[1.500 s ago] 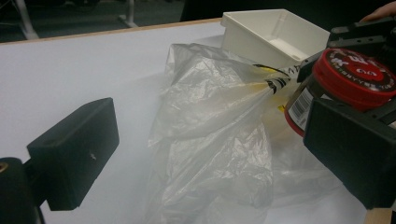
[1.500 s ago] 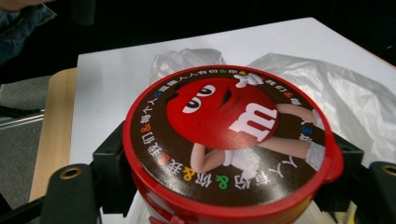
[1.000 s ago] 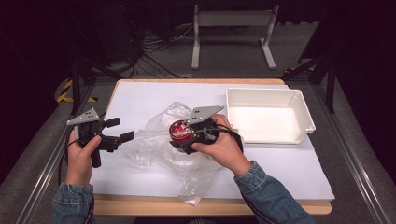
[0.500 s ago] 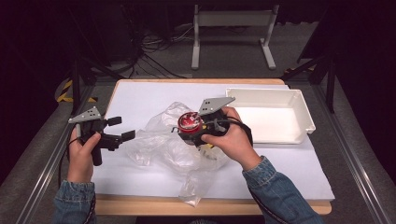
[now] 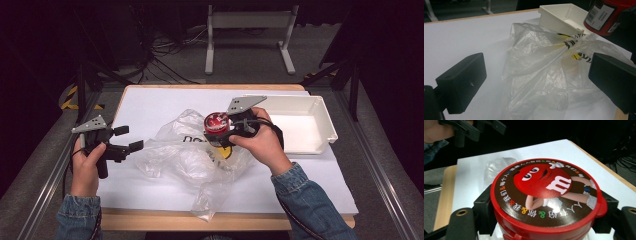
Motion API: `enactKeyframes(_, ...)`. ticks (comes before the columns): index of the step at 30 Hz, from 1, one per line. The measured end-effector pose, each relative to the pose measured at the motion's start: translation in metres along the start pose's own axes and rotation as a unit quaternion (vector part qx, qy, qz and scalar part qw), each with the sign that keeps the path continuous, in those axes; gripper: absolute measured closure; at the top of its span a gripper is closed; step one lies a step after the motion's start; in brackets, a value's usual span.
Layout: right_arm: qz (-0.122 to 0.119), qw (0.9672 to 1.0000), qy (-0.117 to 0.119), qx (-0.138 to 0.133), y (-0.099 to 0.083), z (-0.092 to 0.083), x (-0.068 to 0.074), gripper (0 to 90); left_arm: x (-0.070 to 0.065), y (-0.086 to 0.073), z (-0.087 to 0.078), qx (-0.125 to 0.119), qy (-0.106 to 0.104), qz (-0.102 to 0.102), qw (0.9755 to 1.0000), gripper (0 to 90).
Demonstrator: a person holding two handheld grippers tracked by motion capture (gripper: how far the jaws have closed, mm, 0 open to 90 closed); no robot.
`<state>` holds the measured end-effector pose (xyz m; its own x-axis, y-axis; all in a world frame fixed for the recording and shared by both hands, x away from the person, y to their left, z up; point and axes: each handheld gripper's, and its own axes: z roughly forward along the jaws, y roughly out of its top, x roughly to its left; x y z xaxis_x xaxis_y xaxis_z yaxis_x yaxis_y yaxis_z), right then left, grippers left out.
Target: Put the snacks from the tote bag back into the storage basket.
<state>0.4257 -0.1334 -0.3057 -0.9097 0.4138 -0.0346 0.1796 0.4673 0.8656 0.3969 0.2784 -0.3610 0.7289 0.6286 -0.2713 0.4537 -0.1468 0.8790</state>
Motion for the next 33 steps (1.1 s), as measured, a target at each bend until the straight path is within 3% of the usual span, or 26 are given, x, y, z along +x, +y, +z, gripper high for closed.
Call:
enactKeyframes(5,-0.001,0.9999,-0.013,-0.001,-0.004,-0.007,-0.011,24.6,0.001,0.000,-0.001,0.000,0.000,0.000,1.0000,2.4)
enactKeyframes(15,0.001,0.9981,-0.062,0.000,-0.015,-0.032,-0.042,24.7,0.001,-0.001,-0.001,0.001,0.002,-0.001,1.0000,2.4)
enactKeyframes(22,0.018,0.9964,-0.083,0.002,-0.026,-0.050,-0.062,24.7,0.001,-0.002,-0.001,0.002,0.001,0.000,1.0000,2.4)
enactKeyframes(33,0.023,0.9930,-0.115,0.017,-0.044,-0.062,-0.083,24.7,0.002,-0.003,0.000,0.006,-0.002,-0.003,1.0000,2.4)
